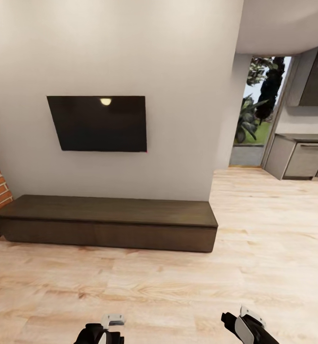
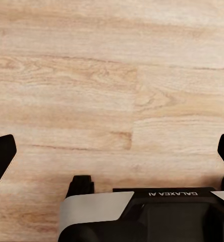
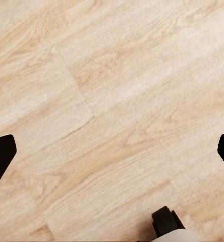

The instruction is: Place each of the two pumpkins and all three candles from the living room inside a cabinet in the living room (use any cabinet), then make sure every cabinet is closed, and position the cauldron so it is next to a table in the living room.

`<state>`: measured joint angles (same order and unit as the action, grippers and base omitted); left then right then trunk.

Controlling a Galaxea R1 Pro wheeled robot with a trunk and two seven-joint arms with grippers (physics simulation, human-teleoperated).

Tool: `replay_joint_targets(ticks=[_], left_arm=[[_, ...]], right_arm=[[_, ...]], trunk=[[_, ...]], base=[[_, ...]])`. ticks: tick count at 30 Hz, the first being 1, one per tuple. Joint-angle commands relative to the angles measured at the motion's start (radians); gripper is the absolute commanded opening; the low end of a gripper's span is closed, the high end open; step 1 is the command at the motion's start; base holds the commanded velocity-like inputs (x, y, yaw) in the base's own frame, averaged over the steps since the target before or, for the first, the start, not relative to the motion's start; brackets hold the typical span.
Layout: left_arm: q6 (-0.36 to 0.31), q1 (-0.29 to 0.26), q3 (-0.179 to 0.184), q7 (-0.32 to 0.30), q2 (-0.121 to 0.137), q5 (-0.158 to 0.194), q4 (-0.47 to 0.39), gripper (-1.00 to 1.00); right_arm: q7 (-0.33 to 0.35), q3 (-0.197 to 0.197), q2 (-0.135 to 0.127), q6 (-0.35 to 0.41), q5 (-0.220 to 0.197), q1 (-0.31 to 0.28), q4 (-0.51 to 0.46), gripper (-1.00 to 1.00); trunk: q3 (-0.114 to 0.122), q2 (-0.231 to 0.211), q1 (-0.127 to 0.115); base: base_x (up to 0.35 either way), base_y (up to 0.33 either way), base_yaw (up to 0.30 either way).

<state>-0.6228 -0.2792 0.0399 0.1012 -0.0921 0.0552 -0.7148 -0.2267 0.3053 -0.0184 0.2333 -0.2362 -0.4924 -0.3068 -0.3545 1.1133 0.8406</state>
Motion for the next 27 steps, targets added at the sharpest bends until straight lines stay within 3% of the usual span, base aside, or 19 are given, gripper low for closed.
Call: replay_joint_targets(ticks=[1,11,27], left_arm=[[0.000,0.000,0.000,0.000,0.000,0.000,0.000,1.00],[0.000,0.000,0.000,0.000,0.000,0.000,0.000,1.00],[0.000,0.000,0.000,-0.001,0.000,0.000,0.000,1.00]], right_arm=[[0.000,0.000,0.000,0.000,0.000,0.000,0.000,1.00],[0.001,0.000,0.000,0.000,-0.003,0.000,0.000,1.00],[0.003,0.000,0.000,0.002,-0.007,0.000,0.000,1.00]], trunk=[[0.000,0.000,0.000],[0.000,0.000,0.000],[0.000,0.000,0.000]], base=[[0.331,0.000,0.000],[0.327,0.059,0.000],[0.302,0.147,0.000]])
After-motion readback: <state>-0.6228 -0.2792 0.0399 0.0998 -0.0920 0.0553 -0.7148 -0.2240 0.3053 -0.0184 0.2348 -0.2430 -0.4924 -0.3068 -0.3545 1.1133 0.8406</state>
